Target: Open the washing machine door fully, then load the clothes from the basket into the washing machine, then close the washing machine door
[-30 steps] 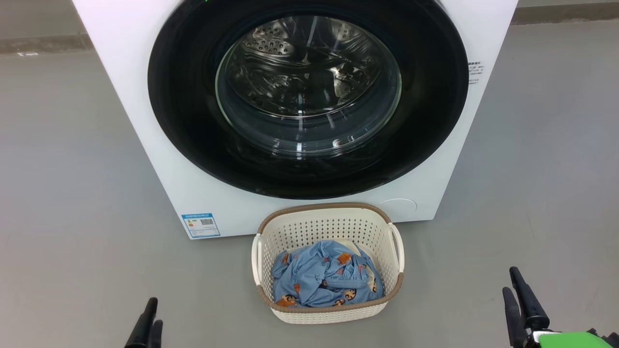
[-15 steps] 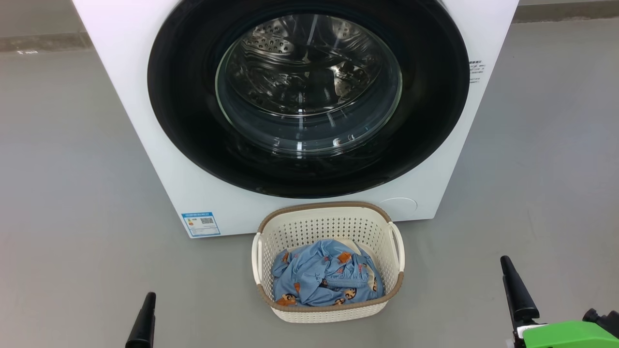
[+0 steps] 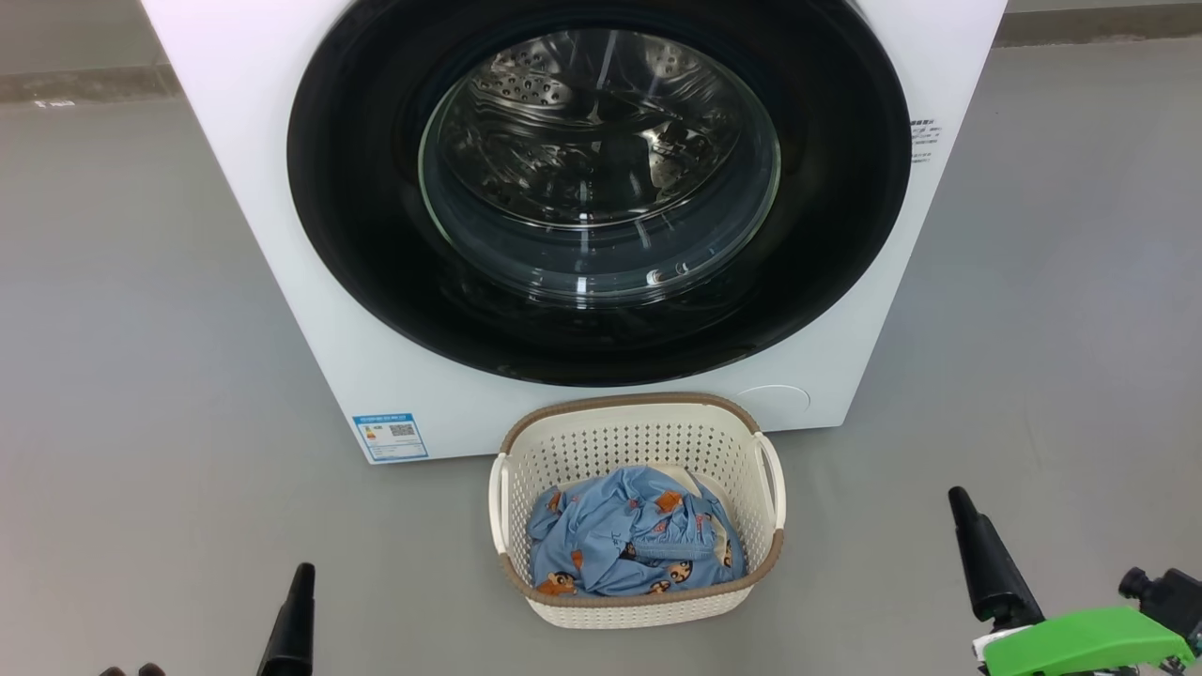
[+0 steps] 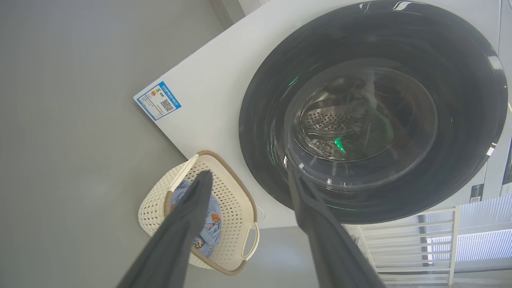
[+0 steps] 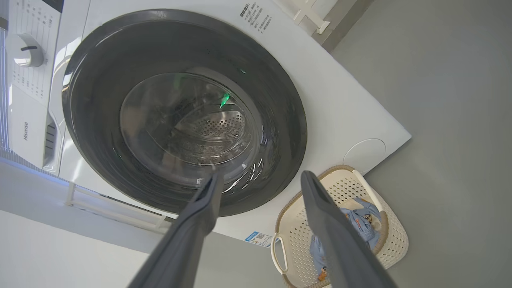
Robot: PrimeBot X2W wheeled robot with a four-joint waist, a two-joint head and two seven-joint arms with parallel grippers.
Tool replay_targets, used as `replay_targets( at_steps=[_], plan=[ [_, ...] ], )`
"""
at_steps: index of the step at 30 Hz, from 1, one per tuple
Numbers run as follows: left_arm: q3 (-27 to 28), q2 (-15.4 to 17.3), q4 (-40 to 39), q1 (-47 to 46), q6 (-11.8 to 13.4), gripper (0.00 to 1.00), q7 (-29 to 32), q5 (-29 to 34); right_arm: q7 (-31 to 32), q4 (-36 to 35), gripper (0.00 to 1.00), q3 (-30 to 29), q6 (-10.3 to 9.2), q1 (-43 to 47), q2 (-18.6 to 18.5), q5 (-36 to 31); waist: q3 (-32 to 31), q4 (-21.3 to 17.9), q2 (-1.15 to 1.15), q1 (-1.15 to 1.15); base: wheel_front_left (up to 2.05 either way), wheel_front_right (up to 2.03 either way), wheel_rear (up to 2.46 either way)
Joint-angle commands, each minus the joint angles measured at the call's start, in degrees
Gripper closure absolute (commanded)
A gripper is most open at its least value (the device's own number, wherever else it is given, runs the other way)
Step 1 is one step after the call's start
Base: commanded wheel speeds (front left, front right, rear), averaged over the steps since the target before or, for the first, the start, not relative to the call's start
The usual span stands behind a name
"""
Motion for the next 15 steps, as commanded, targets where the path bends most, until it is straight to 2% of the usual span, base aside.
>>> replay_targets(
  at_steps=[1,15],
  plan=[
    [0.65,0.97,-1.9,-1.66,-0.07,0.0,-0.83,2.55,-0.79,-2.11,0.0,0.96,0.04,-1.87,-1.11,-2.55,0.0,-0.02,0.0,0.0,0.0,0.0,0.0],
    [0.68,1.16,-2.88,-1.35,-0.08,0.0,-3.02,14.12,-2.97,-2.79,0.0,2.91,0.05,-1.97,-2.94,-13.62,-0.23,-0.02,0.0,0.0,0.0,0.0,0.0]
  ],
)
